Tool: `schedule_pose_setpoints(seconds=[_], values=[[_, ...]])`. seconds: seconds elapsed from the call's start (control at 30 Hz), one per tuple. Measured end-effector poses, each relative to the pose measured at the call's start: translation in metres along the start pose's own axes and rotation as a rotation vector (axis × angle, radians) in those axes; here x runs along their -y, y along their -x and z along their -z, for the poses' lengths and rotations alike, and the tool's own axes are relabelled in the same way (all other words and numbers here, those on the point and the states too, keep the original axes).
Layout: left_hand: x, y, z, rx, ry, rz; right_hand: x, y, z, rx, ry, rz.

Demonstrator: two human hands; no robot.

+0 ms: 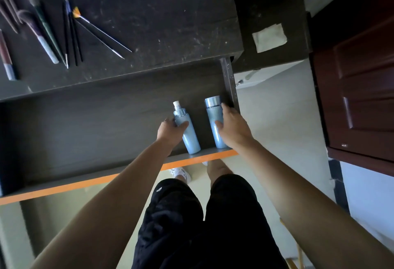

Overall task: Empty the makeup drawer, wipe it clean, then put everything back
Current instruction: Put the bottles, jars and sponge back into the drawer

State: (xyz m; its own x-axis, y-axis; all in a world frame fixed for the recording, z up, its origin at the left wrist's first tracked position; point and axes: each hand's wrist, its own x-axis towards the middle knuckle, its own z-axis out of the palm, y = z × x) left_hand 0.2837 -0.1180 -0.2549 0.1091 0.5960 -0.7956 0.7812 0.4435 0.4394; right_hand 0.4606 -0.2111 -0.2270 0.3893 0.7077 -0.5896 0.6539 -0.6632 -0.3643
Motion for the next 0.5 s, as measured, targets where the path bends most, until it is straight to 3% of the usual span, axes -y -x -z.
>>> schedule_pose_setpoints(seconds=[0.13,0.2,0.3,0.5], values=[[-0.003,0.005,-0.010,0.048,-0.067,-0.013,-0.019,0.021,0.004,-0.294,-0.133,0.054],[-0.005,0.008,-0.019,0.081,-0.086,-0.029,-0.028,0.027,0.001,-0.336,-0.135,-0.008],[0.000,0.002,-0.034,0.109,-0.087,-0.032,-0.039,0.030,-0.007,-0.217,-0.232,-0.200],[-0.024,0.021,-0.046,0.209,0.018,-0.027,-0.047,0.030,-0.007,-0.094,-0.226,-0.228]])
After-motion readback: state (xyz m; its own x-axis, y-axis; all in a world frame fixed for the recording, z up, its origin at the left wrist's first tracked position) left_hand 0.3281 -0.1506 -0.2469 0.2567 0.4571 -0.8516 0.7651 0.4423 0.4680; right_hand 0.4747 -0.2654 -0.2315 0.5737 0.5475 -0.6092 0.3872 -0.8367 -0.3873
